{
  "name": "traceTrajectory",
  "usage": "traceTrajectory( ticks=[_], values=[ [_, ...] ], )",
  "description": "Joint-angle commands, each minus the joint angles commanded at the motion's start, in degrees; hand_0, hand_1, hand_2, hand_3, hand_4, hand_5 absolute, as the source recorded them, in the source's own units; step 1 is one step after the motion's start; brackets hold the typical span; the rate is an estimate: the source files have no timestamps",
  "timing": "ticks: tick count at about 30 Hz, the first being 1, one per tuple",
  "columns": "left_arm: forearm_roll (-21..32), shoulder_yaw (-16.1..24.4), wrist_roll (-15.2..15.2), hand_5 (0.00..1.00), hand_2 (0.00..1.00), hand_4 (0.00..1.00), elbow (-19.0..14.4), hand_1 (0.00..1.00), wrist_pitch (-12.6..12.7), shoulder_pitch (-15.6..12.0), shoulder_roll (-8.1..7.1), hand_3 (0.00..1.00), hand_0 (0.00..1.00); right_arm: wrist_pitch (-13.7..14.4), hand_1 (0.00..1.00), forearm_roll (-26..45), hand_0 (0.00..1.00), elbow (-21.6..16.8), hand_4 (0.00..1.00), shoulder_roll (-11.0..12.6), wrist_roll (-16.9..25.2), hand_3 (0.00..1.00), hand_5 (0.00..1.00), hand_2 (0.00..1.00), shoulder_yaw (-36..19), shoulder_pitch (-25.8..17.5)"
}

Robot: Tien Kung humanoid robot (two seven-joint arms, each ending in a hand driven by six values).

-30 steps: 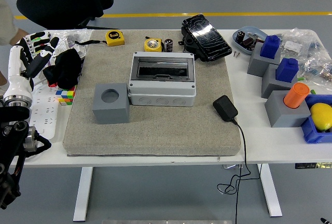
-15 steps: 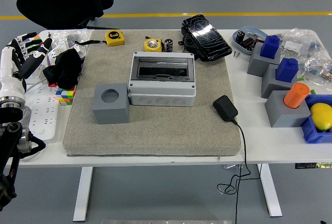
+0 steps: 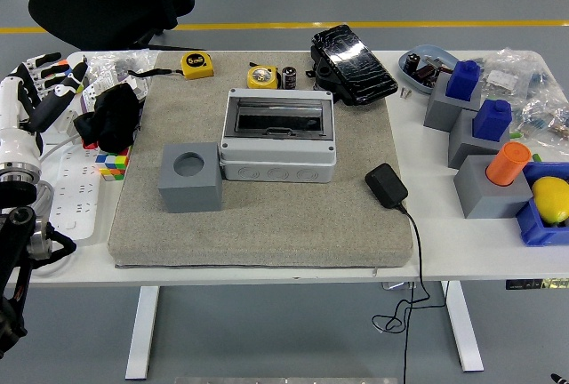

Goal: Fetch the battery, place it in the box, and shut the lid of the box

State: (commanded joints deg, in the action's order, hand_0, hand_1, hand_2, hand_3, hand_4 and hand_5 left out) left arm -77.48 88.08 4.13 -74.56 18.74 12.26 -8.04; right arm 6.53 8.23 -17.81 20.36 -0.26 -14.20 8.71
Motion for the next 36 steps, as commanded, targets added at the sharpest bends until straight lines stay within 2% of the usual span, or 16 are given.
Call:
traceTrajectory(
  ticks=[10, 36],
  values=[
    [-0.31, 1.76, -0.33, 0.47, 0.658, 0.984, -0.25, 0.64, -0.28, -0.07, 0.15, 0.692, 0.572, -0.15, 0.63, 0.9, 0.579, 0.39, 0.95, 0.19, -0.84, 0.551, 0.486, 0.657, 1.5, 0.87],
    [-0.61, -1.61, -0.3, 0.473, 0.653, 0.979, -0.01, 0.631, -1.01, 0.71, -0.56, 0.69, 0.563, -0.32, 0.631, 1.21, 0.579, 0.35, 0.948, 0.7, -1.32, 0.552, 0.492, 0.658, 3.15, 1.17]
  ],
)
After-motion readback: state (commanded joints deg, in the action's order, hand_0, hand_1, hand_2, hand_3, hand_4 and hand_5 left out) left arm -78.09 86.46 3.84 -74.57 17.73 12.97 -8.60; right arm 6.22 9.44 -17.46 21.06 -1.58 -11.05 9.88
